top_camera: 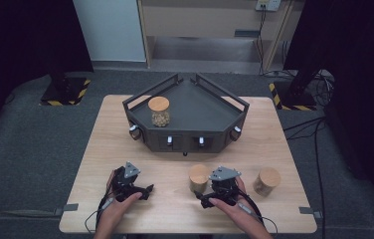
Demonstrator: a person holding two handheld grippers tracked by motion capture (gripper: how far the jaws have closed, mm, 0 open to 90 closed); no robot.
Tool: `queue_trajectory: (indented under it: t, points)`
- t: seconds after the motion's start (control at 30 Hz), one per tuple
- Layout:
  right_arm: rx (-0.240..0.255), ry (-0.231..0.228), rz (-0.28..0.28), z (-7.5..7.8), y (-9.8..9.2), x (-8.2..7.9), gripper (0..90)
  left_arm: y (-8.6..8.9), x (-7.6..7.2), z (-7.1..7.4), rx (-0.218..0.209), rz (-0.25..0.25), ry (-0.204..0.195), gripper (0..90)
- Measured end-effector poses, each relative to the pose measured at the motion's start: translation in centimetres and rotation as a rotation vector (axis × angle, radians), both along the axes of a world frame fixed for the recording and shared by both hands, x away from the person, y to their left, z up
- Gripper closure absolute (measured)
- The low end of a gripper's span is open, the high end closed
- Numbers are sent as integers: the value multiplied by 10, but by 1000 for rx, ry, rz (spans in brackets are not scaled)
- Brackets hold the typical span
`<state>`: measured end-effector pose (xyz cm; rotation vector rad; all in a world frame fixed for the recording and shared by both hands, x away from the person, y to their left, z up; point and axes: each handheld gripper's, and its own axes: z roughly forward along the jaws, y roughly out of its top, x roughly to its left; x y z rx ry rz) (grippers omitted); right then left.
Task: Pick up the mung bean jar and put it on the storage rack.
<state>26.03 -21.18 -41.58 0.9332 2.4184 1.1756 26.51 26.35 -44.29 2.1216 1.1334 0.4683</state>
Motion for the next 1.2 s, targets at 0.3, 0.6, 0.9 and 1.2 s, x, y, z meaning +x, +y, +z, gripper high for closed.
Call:
queue_trajectory:
  t: [0.3,0.6,0.9,1.2]
  points:
    - [2,-9,8,3,6,2,26,0,0,0,0,-2,0,0]
    - [5,-12,3,2,11,7,27,1,0,0,0,-3,0,0]
    - [11,-8,-15,-2,15,13,62,1,0,0,0,-4,0,0]
    - [12,-32,-23,-5,22,12,125,1,0,0,0,-3,0,0]
